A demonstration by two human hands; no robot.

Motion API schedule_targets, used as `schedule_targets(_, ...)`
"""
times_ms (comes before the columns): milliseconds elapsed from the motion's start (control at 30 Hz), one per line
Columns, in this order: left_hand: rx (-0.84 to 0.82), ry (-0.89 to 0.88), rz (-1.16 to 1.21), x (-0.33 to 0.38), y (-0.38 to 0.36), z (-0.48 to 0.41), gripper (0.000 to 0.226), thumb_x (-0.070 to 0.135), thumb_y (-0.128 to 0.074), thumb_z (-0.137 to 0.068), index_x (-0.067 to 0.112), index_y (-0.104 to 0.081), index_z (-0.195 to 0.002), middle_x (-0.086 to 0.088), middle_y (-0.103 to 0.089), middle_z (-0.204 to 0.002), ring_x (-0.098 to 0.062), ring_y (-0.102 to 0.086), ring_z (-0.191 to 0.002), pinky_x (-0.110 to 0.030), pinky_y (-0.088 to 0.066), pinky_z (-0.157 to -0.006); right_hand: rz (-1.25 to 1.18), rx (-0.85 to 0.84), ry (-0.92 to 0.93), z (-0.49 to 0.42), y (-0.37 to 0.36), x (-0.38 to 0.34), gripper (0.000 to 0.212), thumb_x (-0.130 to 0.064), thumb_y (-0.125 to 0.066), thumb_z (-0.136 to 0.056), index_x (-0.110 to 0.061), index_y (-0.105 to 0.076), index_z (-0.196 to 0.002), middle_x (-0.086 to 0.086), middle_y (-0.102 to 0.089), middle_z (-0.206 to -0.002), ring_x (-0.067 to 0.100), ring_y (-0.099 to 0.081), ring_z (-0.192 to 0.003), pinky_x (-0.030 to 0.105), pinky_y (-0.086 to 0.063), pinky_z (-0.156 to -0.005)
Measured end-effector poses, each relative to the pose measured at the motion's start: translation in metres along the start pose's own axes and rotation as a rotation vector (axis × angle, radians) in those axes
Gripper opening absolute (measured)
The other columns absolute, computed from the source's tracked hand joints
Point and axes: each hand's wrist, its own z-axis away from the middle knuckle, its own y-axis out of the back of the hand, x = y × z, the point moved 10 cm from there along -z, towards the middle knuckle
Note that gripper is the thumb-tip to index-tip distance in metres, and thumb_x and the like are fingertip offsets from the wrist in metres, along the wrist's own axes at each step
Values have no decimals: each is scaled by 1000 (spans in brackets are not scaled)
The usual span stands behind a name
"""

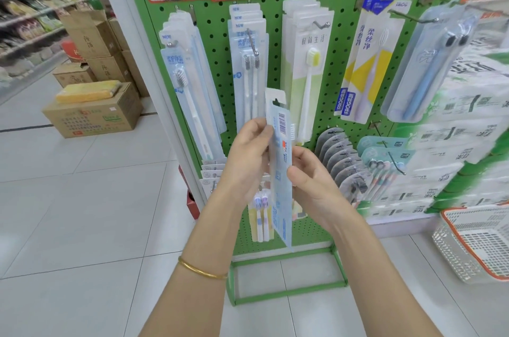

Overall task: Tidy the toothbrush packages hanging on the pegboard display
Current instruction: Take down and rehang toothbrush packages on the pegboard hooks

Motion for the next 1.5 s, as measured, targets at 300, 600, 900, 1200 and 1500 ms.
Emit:
schedule_targets(300,99,-169,-212,52,16,0,22,20,-52,-97,13,-63,-114,0,-70,-102,-12,-66,-91,-23,-52,-77,489,253,211,-11,-18,-52,62,-39,-80,-60,-31,-53,-116,-12,-62,-110,4,-60,-104,26,-49,-88)
schedule_targets(600,141,-254,-126,75,22,7,42,47,-43,-92,16,-61,-114,-9,-64,-112,-21,-59,-105,-33,-48,-95,652,536,354,-20,-20,-84,63,-42,-83,-63,-27,-41,-107,-19,-48,-98,-9,-50,-88,10,-40,-71)
schedule_targets(900,140,-316,-232,77,24,-2,24,26,-48,-98,7,-58,-110,-19,-61,-104,-27,-55,-90,-31,-48,-87,825,591,326,-32,-29,-77,62,-51,-73,-68,-21,-38,-109,-6,-46,-99,17,-49,-89,28,-38,-67)
schedule_targets(1200,203,-324,-312,78,26,-21,17,14,-49,-97,31,-50,-102,2,-61,-106,-5,-58,-93,-17,-48,-81,923,643,312,-54,-36,-83,60,-42,-67,-78,-5,-41,-118,2,-47,-108,25,-51,-97,35,-43,-71)
schedule_targets(1500,238,-319,-425,77,27,-38,12,14,-43,-99,21,-46,-108,11,-53,-91,-1,-50,-77,-9,-40,-67,1039,530,336,-51,-32,-81,66,-26,-62,-89,-4,-29,-142,12,-42,-136,24,-40,-126,31,-38,-97)
